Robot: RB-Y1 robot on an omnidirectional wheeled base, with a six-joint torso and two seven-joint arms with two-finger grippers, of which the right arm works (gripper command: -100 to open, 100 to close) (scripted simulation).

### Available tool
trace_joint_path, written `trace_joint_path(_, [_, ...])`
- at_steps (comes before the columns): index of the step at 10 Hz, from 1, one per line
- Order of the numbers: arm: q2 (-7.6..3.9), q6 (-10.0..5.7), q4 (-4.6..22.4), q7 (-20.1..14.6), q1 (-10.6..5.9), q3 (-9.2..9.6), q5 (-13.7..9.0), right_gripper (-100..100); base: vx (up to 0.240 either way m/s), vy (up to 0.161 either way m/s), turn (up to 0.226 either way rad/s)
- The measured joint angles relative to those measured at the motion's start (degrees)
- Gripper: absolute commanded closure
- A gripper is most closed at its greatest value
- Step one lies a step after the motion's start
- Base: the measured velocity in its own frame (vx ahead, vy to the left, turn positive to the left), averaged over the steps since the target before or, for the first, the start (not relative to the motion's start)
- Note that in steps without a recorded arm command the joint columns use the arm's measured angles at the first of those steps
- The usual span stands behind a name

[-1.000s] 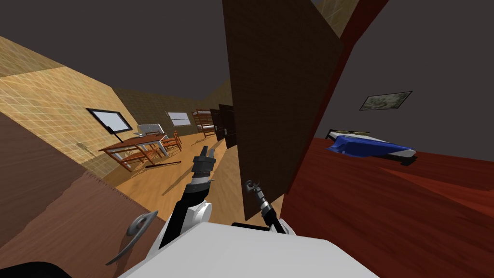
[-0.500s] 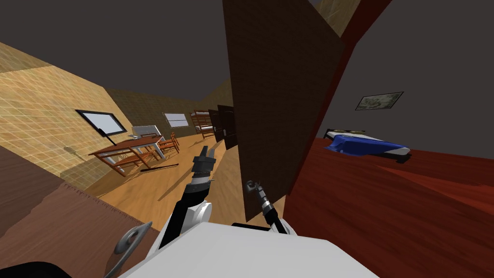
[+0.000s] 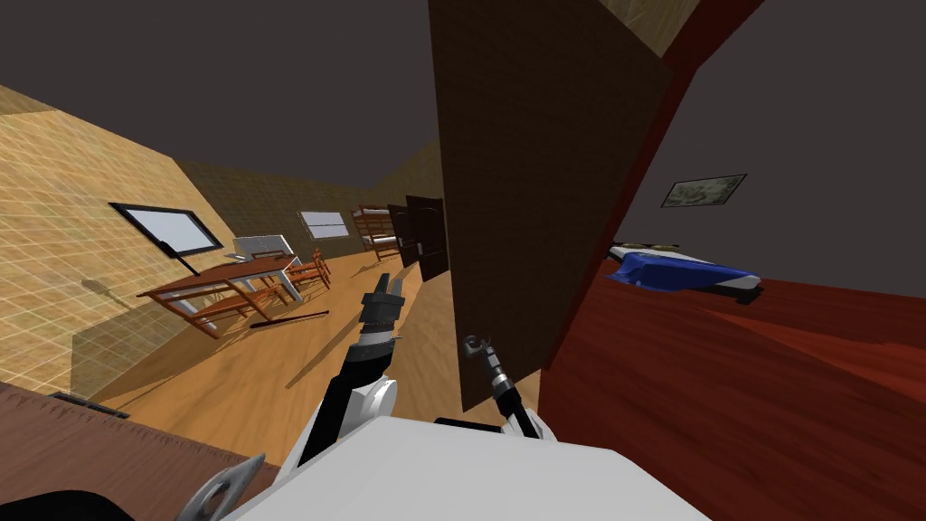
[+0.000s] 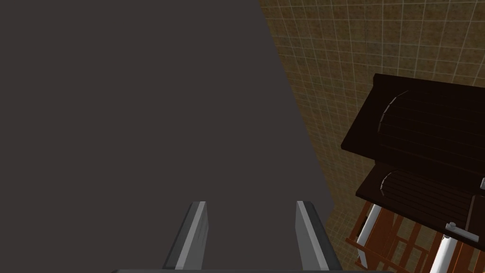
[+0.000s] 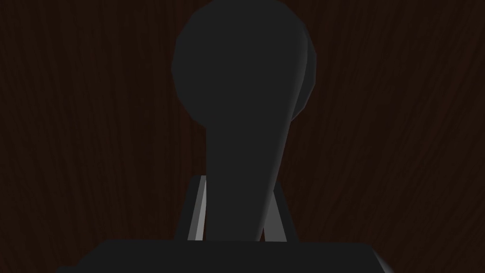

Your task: Push the door open

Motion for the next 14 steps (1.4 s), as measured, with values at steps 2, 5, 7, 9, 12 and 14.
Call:
trace_joint_path(2, [0.63, -0.36, 1.0, 0.5, -0.41, -1.80, -0.4, 100, 0.114, 0.143, -0.076])
trace_joint_path(5, [1.56, 0.48, 0.0, 1.5, -0.02, -4.40, -0.8, 100, 0.116, 0.158, -0.059])
trace_joint_path(7, [2.16, -0.06, 1.2, 1.9, -0.70, -6.20, -1.3, 100, 0.125, 0.154, -0.051])
trace_joint_path(9, [2.04, -0.11, 0.6, 2.0, -0.61, -7.02, -1.5, 100, 0.073, 0.060, -0.037])
trace_joint_path(12, [0.64, -1.07, 2.6, 2.3, -1.48, -8.26, -2.0, 100, 0.076, 0.081, -0.029])
trace_joint_path(14, [0.09, 0.11, 0.6, 2.5, -0.47, -8.53, -2.1, 100, 0.129, 0.137, -0.055])
